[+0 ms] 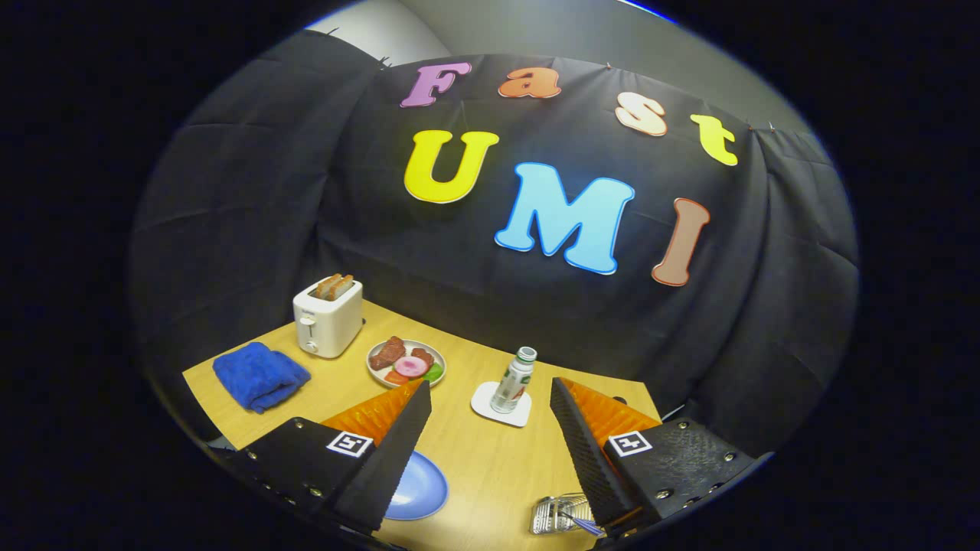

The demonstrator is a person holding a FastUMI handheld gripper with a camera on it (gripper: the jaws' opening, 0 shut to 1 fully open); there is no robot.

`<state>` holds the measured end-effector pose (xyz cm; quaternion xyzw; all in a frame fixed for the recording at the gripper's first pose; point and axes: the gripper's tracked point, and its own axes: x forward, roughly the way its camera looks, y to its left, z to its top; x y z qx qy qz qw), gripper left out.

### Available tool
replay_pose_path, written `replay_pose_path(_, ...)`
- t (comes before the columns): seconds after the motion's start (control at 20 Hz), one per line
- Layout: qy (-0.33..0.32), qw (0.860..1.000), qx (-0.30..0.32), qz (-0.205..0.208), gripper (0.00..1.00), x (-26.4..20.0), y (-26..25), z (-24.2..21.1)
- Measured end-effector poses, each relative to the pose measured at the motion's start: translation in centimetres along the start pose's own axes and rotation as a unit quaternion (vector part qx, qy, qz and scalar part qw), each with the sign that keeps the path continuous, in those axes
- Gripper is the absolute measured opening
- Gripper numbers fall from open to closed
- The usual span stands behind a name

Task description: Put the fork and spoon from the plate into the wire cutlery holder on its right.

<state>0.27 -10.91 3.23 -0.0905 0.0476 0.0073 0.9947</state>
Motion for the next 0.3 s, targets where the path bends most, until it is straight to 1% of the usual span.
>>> replay_pose_path(0.15,-0.005,1.0,-0.003,0.021,0.96,0.3,2.1,0.8)
replay_pose_path(0.3,0.0,1.0,-0.007,0.028,0.96,0.8,3.1,0.8)
